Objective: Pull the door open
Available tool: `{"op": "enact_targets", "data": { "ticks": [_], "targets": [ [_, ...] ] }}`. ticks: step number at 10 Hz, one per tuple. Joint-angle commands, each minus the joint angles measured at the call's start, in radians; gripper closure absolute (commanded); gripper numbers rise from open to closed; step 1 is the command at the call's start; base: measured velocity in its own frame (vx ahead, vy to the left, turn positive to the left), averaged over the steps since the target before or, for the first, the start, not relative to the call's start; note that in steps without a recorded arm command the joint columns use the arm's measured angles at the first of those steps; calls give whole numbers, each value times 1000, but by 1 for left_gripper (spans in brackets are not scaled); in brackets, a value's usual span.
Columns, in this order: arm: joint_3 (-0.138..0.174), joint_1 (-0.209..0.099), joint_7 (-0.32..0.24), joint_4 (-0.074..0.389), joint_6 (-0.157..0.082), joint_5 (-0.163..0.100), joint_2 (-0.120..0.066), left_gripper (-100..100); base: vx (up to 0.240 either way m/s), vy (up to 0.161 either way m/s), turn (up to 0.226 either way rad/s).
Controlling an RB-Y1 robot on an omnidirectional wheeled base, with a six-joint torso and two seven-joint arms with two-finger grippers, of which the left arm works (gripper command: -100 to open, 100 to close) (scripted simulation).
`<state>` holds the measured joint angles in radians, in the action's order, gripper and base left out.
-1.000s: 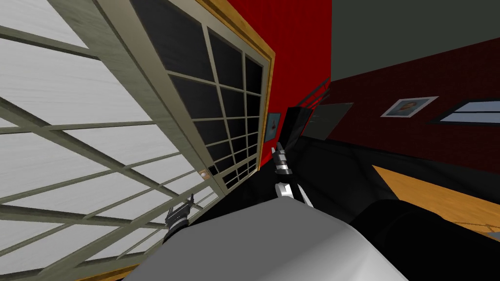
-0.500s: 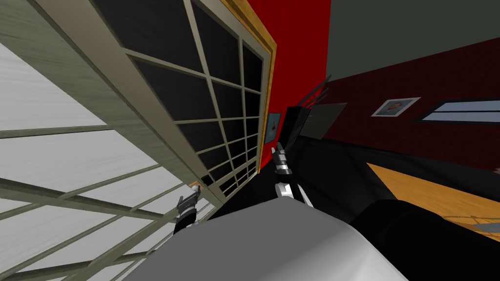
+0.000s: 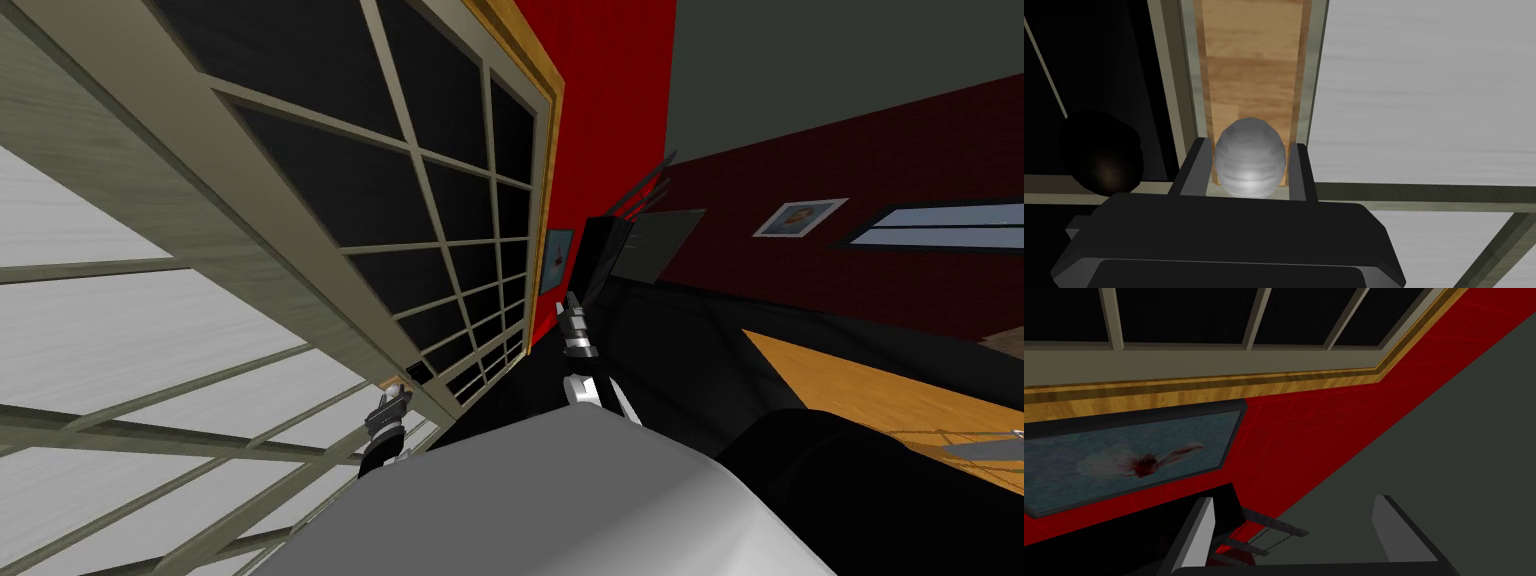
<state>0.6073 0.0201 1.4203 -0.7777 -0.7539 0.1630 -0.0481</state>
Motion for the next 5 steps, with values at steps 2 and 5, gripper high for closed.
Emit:
{"op": "enact_targets", "data": {
  "ticks": [2, 5],
  "targets": [
    [6, 4, 0, -1, 0, -3, -5, 100, 0, 0, 0],
    [10, 33, -29, 9, 2, -14, -10, 100, -138, -10, 28]
  ]
}}
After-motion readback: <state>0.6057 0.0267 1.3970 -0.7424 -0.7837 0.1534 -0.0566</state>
